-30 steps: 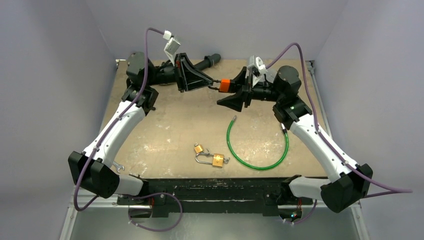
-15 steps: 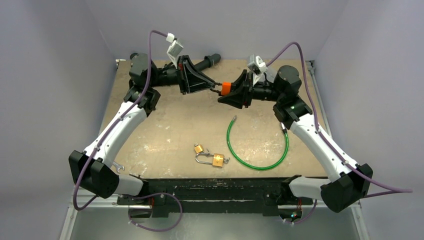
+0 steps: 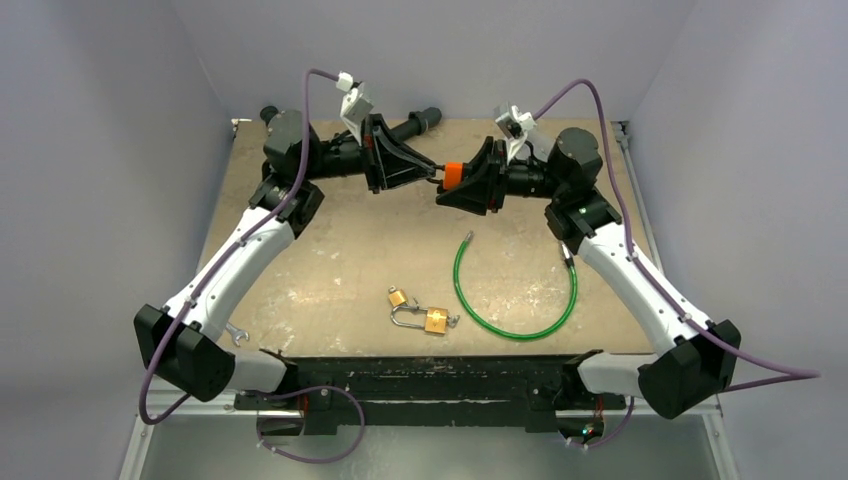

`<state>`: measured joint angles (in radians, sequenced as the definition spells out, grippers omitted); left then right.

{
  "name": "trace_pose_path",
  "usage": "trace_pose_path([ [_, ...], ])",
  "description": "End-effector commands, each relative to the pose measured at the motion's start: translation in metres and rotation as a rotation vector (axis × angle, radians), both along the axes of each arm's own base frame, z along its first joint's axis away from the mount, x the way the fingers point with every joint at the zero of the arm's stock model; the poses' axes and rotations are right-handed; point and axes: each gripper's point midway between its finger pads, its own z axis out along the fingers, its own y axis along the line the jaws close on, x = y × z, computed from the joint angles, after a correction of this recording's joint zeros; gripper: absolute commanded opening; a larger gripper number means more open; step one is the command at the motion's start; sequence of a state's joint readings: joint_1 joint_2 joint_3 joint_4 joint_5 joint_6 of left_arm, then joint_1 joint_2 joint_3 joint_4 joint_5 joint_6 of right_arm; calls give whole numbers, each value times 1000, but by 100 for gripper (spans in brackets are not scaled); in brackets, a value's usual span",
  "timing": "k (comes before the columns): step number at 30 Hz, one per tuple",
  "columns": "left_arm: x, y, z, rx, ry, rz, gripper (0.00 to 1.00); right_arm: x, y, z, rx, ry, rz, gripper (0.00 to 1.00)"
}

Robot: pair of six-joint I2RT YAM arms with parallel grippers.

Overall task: Lock with the key
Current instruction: Lock the lock.

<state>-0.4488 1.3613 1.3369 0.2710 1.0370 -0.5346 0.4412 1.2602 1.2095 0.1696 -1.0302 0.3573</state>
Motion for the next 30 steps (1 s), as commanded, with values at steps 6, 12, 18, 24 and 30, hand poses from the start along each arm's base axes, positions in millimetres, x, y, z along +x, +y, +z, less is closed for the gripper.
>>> trace_pose_path([
  [6,-24,-23,-5,-2,-27,-76,0,-10,12,35,93,-46,70,0],
  [12,-34,-31,-13,8,1,-124,0,-15,19,36,78,-85,106,0],
  [18,-40,-34,-17,16,20,-163,0,-24,29,32,52,-121,140,0],
  [24,-50,-38,-21,26,28,-211,0,-21,33,34,56,-126,142,0],
  [30,-50,-39,-23,33,32,-218,0,-21,36,35,58,-128,151,0],
])
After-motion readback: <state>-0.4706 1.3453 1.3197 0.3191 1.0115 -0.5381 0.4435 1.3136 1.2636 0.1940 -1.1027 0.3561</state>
